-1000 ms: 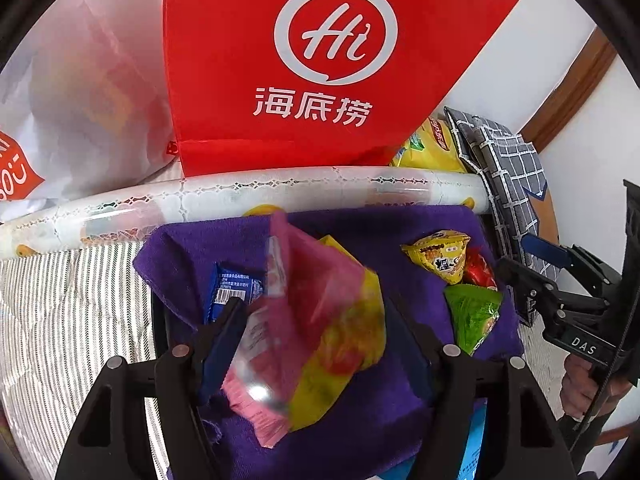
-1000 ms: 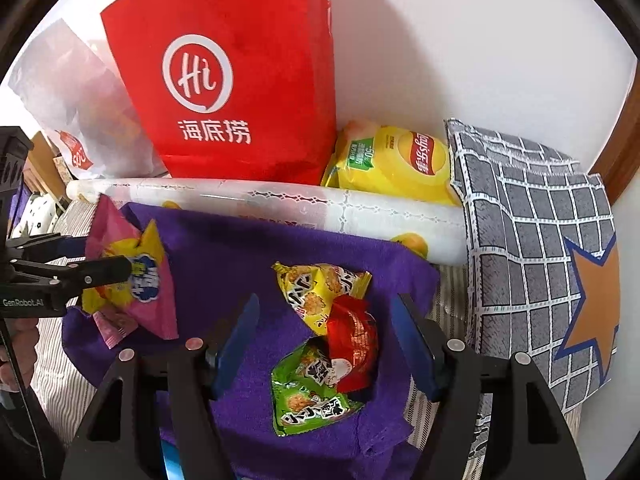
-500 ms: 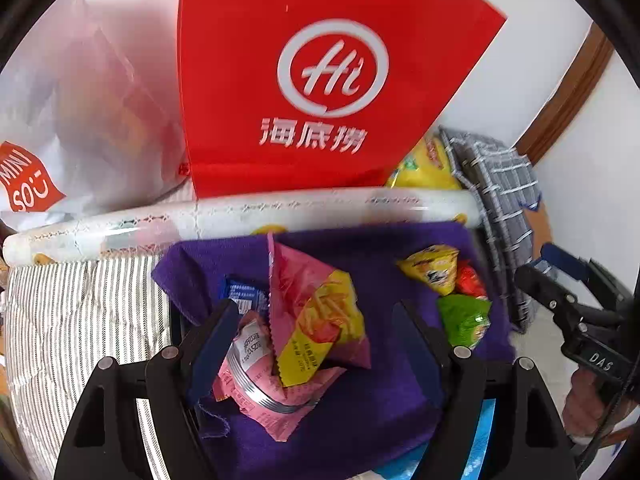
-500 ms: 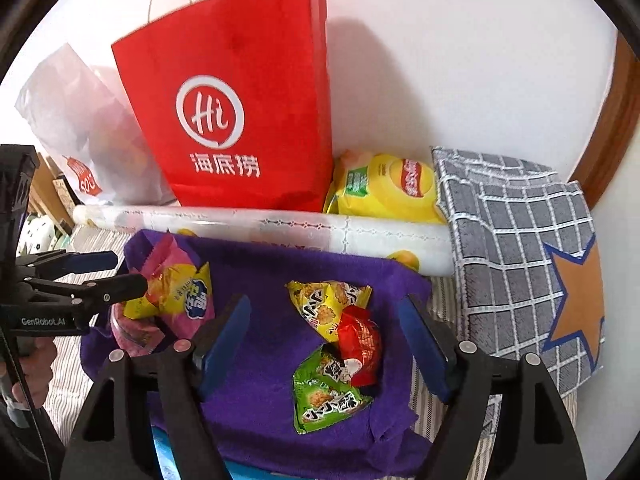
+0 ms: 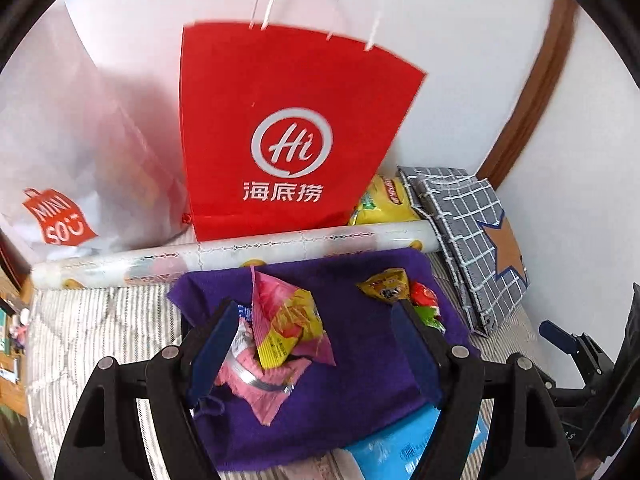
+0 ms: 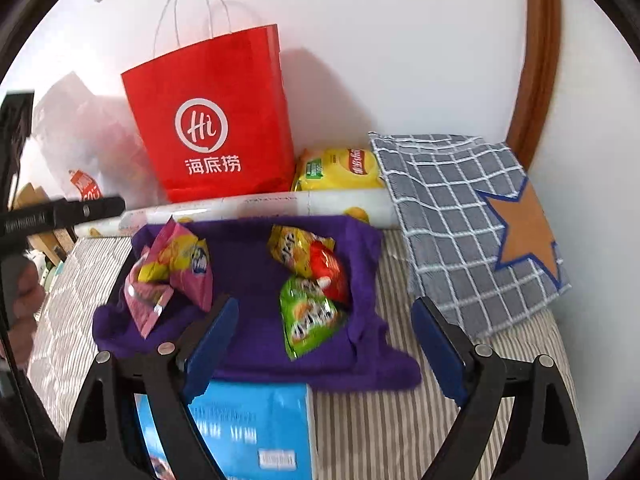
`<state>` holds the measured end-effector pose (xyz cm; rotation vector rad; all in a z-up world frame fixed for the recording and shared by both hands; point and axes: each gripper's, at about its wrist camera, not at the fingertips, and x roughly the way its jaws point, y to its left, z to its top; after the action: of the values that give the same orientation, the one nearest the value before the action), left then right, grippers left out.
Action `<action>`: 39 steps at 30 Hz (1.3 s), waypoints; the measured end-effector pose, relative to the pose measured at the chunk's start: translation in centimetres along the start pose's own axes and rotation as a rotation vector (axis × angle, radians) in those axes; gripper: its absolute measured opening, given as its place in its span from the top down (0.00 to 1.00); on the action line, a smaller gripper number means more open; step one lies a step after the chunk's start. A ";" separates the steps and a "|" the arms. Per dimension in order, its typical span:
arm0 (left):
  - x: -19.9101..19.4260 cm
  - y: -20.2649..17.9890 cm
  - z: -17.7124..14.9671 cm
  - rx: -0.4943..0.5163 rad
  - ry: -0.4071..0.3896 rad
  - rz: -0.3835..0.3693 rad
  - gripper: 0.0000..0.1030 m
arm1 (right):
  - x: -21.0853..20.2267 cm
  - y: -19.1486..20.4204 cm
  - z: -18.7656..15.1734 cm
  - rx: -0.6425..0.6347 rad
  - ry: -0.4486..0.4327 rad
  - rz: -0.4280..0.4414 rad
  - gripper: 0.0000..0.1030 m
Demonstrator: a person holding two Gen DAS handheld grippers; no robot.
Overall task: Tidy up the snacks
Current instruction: 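Move both grippers back toward the remaining snacks on the bed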
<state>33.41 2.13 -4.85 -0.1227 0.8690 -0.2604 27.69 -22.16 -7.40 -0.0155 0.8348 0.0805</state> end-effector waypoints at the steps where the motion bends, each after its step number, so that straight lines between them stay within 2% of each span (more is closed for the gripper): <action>1: -0.7 -0.3 -0.4 0.010 -0.004 0.003 0.26 | -0.5 0.1 -0.4 -0.006 -0.001 -0.002 0.15; 4: -2.4 -0.8 -1.8 0.022 -0.014 0.025 0.24 | -2.3 0.6 -1.9 0.005 -0.019 0.011 0.15; 8: -4.5 -0.8 -3.9 0.010 -0.015 0.045 0.24 | -4.0 1.3 -3.6 0.025 0.020 0.063 0.15; 15: -6.8 -0.1 -7.0 -0.005 -0.008 0.075 0.24 | -5.9 3.2 -6.6 0.008 0.037 0.089 0.16; 22: -8.1 0.8 -9.7 -0.027 0.019 0.078 0.24 | -6.4 4.7 -9.5 -0.011 0.063 0.136 0.24; 28: -8.7 1.5 -11.6 -0.046 0.030 0.067 0.25 | -6.1 5.7 -11.3 -0.039 0.076 0.129 0.35; 31: -9.0 2.0 -12.3 -0.067 0.026 0.069 0.25 | -6.0 6.0 -12.0 -0.051 0.079 0.135 0.37; 36: -9.0 3.0 -13.4 -0.097 0.047 0.078 0.25 | -4.5 6.8 -13.5 -0.117 0.125 0.125 0.50; 39: -9.0 3.2 -13.9 -0.082 0.055 0.095 0.24 | -3.6 7.0 -14.2 -0.139 0.151 0.139 0.51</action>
<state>17.74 7.71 -7.77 -0.1506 0.9380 -0.1403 14.19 -16.11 -14.14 -0.0952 0.9797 0.2710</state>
